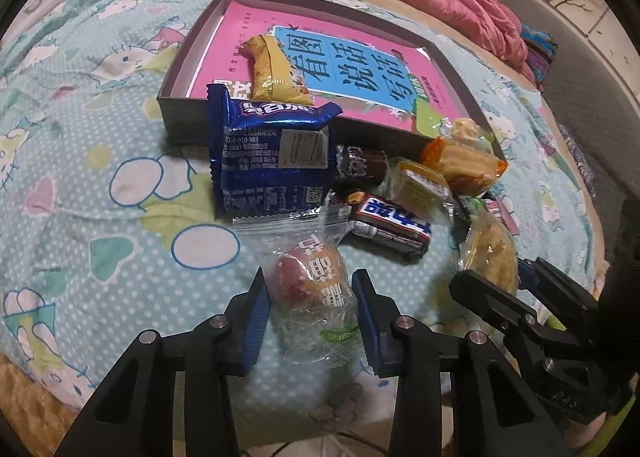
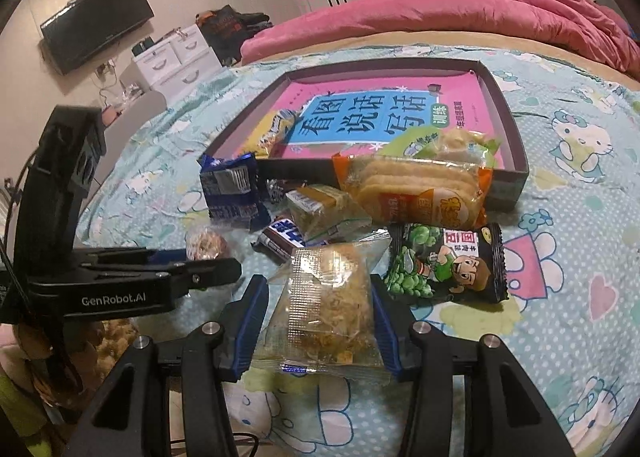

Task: Organize snacks
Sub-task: 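Lift the round bun with the left tool while the right tool lifts the crispy-snack bag toward the tray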

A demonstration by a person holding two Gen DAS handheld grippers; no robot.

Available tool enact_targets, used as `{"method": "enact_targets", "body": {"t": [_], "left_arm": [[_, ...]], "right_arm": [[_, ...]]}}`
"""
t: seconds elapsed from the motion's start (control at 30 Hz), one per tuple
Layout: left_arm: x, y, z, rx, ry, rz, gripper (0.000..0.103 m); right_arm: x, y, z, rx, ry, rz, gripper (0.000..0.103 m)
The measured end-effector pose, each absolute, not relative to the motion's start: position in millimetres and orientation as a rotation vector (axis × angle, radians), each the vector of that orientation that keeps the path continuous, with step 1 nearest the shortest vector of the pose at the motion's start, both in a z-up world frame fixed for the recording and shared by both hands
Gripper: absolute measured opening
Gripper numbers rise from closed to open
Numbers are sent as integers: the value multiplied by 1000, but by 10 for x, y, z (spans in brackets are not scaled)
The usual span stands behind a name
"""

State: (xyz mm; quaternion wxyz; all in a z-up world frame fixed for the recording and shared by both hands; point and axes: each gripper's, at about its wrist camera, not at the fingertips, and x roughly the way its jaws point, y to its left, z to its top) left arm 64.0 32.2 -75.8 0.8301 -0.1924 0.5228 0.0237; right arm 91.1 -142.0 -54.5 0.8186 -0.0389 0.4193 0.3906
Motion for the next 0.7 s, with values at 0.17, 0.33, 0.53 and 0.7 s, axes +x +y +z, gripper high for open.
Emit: {"method": "enact_targets", "body": {"t": [0.17, 0.33, 0.53, 0.7], "left_arm": [[559, 290, -633, -407, 1082, 36, 41], [497, 263, -535, -398, 1061, 32, 41], [489, 250, -476, -400, 1048, 28, 41], [490, 246, -369, -394, 1016, 27, 41]], "right_arm": [[895, -1458, -468, -59, 866, 848, 50], [888, -1461, -425, -46, 849, 860, 50], [884, -1487, -366, -26, 826, 865, 50], [880, -1503, -300, -19, 795, 872, 50]]}}
